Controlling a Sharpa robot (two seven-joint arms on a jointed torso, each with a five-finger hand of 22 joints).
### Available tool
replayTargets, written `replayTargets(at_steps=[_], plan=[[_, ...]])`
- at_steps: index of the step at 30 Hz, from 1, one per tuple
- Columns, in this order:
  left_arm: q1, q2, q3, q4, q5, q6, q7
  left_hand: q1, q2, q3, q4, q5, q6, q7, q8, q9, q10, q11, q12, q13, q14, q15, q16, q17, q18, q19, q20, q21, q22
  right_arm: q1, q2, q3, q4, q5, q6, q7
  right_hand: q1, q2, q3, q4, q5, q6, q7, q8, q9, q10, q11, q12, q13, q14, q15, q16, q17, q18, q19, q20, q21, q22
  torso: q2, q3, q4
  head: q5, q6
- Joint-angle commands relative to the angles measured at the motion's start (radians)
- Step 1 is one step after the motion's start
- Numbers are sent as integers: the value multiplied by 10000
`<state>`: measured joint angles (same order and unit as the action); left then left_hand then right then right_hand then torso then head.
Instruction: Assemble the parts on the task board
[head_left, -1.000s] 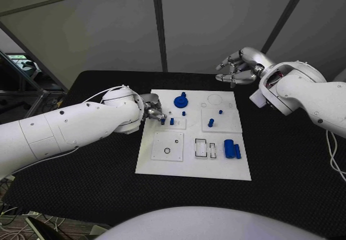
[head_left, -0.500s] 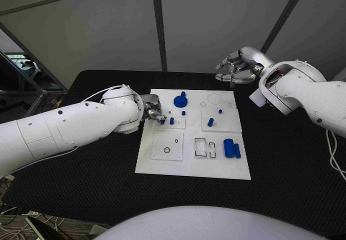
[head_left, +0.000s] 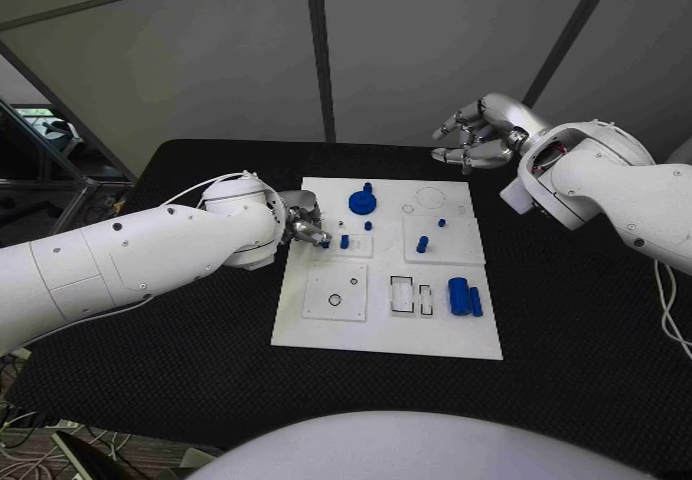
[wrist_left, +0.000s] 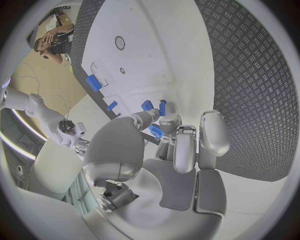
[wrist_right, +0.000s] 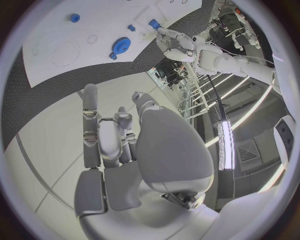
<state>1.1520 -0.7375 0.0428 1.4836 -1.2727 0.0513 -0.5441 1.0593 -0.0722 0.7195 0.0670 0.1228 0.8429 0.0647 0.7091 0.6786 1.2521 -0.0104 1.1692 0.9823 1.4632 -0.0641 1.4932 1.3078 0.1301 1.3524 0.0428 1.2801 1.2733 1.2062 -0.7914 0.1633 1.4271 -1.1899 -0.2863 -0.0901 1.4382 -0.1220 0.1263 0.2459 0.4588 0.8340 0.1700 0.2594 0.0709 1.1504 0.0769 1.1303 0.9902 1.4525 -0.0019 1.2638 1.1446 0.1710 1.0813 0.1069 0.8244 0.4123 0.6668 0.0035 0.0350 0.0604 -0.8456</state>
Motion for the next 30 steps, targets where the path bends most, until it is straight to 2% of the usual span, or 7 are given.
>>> replayTargets(at_steps=[1,10,19,27,30], plan=[[-13,-14,-19,-4,-59,104,-57,-95,29,1274,-1218,74,-22,-63,46,4,143,-46,54,5,826,-71,64,1806,-477,82,-4,69,17,15,8,4,-8,-133,50,15,-86,52,23,34,64,-30,-25,48,3,-76,13,23,-20,-51,28,-68,-10,135,81,-12,-61,-19,9,6,4,1,-10],[-12,79,-17,-151,-58,226,-79,-103,25,1290,-1228,89,-19,-67,54,6,148,-49,55,4,827,-74,67,1809,-481,94,-6,83,33,10,34,3,-24,-138,35,48,-86,52,23,35,65,-30,-25,49,3,-76,13,22,-20,-51,28,-68,-10,135,81,-12,-61,-19,18,10,-28,-2,12],[-9,174,-17,-272,85,421,-76,-350,-67,1233,-1199,91,131,-135,167,37,269,-92,130,86,828,-99,66,1809,-479,93,-23,66,41,9,28,2,-21,-138,29,40,-84,52,29,37,67,-28,-25,53,3,-69,13,31,-11,-48,28,-63,-2,135,82,-13,-64,-21,8,7,-8,-46,-24],[-7,217,-15,-338,166,618,-67,-809,-77,1157,-1101,155,398,-286,330,89,521,-213,331,346,833,-186,76,1823,-510,192,-96,165,187,10,18,2,-14,-138,33,32,-84,49,31,39,68,-26,-26,57,4,-77,13,26,-21,-51,27,-75,-18,134,82,-13,-66,-22,13,2,-13,-67,-50],[-6,224,-15,-351,172,670,-64,-940,-67,1171,-1102,211,503,-338,397,116,583,-255,370,396,834,-220,76,1825,-517,215,-127,185,221,10,18,2,-15,-138,32,31,-84,49,31,39,68,-26,-26,57,4,-77,13,26,-21,-51,27,-75,-18,134,82,-13,-66,-22,7,-1,2,-69,-59]])
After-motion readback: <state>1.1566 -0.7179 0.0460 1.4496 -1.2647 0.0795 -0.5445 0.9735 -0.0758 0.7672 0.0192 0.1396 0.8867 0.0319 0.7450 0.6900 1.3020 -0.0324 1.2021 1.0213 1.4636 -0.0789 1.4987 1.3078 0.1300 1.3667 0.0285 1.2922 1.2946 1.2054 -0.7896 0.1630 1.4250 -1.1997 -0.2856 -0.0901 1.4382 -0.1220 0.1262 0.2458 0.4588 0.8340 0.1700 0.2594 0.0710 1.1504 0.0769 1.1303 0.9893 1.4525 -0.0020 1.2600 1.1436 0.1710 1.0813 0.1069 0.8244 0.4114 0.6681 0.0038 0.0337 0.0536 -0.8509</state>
